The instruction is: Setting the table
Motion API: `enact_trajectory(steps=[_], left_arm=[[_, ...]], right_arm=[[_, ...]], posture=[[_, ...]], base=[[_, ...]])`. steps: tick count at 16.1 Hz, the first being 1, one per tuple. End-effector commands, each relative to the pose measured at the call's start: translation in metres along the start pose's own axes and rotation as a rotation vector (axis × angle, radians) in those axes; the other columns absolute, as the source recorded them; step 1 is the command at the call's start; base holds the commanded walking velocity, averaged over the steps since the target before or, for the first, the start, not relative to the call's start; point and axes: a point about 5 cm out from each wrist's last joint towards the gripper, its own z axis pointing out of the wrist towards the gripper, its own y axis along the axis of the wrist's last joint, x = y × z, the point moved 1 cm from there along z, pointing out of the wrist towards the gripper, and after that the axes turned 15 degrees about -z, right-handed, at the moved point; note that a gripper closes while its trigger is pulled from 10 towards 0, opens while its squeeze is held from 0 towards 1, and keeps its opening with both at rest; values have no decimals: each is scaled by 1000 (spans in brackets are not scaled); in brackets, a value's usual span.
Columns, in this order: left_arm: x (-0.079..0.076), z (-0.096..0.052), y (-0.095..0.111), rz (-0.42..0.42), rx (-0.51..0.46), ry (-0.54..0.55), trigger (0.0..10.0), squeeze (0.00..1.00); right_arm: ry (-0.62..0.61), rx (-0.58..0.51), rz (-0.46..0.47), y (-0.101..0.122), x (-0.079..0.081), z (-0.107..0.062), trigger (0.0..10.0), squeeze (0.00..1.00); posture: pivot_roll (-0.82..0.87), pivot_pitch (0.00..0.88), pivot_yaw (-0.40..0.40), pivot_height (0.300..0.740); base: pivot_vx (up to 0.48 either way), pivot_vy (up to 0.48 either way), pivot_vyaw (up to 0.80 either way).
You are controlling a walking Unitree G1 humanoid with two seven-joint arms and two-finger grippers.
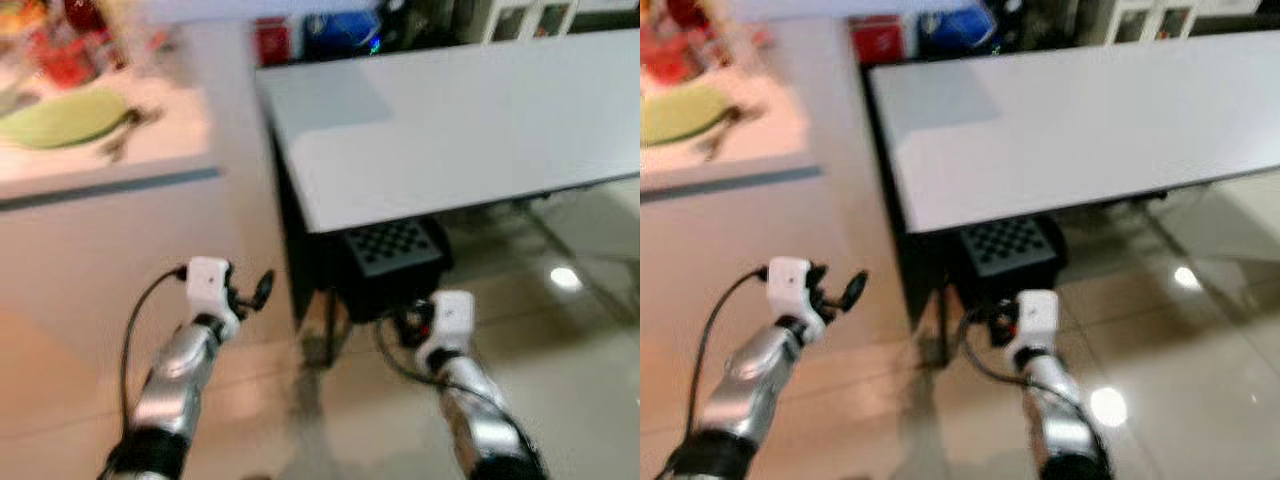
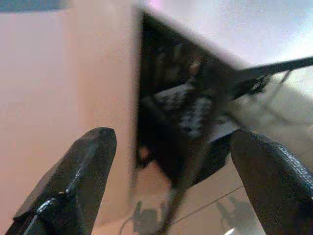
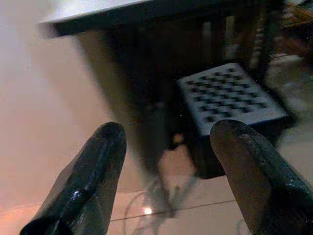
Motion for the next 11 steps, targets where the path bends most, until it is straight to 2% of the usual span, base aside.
enact_trajectory(steps=[1, 8, 11], left_arm=[[-3, 1, 0, 10, -9, -2, 10000, 0], [-2, 3, 5, 49, -17, -4, 10000, 0], [1, 3, 7, 68, -15, 16, 10000, 0]], right_arm=[[-5, -7, -19, 3, -5, 1, 10000, 0], [2, -7, -19, 4, -2, 2, 10000, 0], [0, -11, -19, 5, -1, 0, 10000, 0]], posture=[[9, 0, 48, 740], [11, 0, 49, 740], [7, 0, 52, 740]], base=[[0, 0, 0], [0, 0, 0], [446, 0, 0]])
